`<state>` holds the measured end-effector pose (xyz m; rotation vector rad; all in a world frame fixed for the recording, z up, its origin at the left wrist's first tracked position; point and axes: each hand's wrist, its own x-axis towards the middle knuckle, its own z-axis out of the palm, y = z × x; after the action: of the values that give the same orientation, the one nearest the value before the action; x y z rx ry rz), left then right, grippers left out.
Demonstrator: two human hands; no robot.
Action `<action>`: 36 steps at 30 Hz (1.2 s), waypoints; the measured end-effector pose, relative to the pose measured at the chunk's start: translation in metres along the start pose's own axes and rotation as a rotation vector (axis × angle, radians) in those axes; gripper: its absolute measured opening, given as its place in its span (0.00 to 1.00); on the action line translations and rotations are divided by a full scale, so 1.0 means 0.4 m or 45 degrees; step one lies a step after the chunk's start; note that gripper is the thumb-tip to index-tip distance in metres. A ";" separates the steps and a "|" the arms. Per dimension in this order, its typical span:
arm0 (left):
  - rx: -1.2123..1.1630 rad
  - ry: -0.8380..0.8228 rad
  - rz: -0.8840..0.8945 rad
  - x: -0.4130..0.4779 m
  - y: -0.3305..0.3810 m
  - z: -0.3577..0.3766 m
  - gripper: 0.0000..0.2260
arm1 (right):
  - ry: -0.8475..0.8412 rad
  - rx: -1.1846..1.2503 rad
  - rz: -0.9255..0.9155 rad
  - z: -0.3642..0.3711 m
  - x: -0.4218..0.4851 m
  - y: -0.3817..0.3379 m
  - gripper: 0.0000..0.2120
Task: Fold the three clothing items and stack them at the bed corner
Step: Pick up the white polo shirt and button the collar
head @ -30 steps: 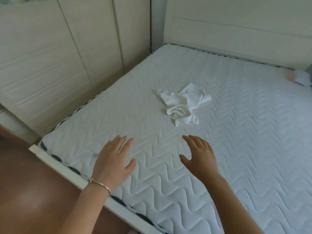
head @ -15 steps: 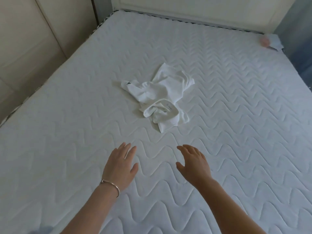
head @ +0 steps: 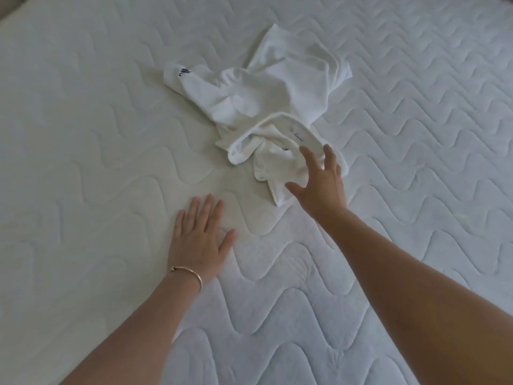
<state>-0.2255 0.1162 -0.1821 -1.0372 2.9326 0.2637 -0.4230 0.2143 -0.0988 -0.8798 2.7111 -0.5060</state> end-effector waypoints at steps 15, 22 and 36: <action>-0.038 0.103 -0.005 0.006 -0.009 0.021 0.27 | 0.152 0.451 0.085 0.034 0.049 0.019 0.14; -0.154 -0.228 -0.108 0.020 0.011 -0.048 0.28 | 0.240 0.394 -0.174 -0.069 -0.137 -0.007 0.15; -1.052 0.134 -0.152 -0.318 0.262 -0.526 0.23 | 0.288 0.359 -0.633 -0.568 -0.626 -0.095 0.18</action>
<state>-0.1840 0.2408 0.0507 -1.2911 2.8389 1.5391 -0.2818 0.3931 0.1538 -1.4905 2.4980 -1.1152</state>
